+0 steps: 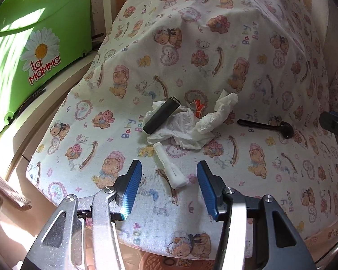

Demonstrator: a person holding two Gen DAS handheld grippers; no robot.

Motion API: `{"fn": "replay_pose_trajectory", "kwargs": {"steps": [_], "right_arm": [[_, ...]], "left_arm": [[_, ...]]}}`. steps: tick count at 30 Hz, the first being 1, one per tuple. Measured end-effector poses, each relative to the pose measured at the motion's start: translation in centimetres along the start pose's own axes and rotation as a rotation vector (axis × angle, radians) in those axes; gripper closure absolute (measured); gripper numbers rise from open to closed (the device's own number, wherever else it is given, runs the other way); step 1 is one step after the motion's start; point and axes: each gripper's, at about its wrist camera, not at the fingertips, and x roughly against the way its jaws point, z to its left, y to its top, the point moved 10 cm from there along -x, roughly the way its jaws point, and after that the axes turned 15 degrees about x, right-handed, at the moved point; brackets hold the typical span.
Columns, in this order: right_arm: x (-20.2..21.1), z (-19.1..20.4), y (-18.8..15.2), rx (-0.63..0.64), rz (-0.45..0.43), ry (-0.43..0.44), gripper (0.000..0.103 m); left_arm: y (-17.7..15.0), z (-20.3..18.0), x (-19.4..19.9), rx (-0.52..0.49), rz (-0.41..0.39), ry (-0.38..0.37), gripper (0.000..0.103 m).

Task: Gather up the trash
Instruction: 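Grasp the black spoon with the right tool while the left tool grasps the white stick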

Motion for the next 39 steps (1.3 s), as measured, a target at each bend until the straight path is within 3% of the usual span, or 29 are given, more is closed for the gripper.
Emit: {"fn": "replay_pose_trajectory", "kwargs": {"steps": [2,3,5,10,15,18,23,27,31,34,36,39], "right_arm": [[-1.1,0.1,0.3,0.012,0.002,0.022,0.018],[-1.6,0.2,0.6,0.008,0.004,0.036,0.018],[-2.6,0.4,1.0,-0.025,-0.003,0.094,0.019],[-4.1,1.0,2.2,-0.137,-0.006,0.249,0.046],[-6.3,0.5,1.7,-0.256,0.061,0.278,0.061],[-7.1,-0.1,1.4,-0.281,0.079,0.241,0.061],[-8.6,-0.4,0.4,-0.285,0.143,0.195,0.061],[-8.5,0.7,-0.3,-0.291,0.16,0.265,0.061],[-7.7,4.7,-1.0,-0.178,0.217,0.414,0.061],[-6.4,8.1,-1.7,-0.037,0.24,0.46,0.061],[-5.6,10.0,-1.9,0.089,0.225,0.427,0.061],[-5.0,10.5,-1.5,0.211,0.162,0.284,0.06]], "left_arm": [[0.1,0.5,-0.2,0.013,0.005,0.009,0.078],[0.2,0.6,-0.2,0.015,0.006,0.011,0.089],[0.3,1.0,-0.1,0.031,0.017,0.009,0.089],[1.4,1.2,2.8,0.047,-0.042,-0.016,0.089],[2.3,0.9,6.6,0.05,-0.103,-0.056,0.089],[2.9,0.5,7.7,0.02,-0.139,-0.054,0.089],[2.6,-0.3,7.7,-0.015,-0.136,-0.05,0.088],[2.7,0.0,7.9,0.0,-0.131,-0.056,0.088],[3.1,0.4,8.2,0.024,-0.127,-0.065,0.088],[3.3,0.5,8.4,0.029,-0.13,-0.068,0.088],[3.3,0.4,8.6,0.03,-0.131,-0.072,0.088],[3.3,0.4,8.7,0.023,-0.138,-0.063,0.088]]}}
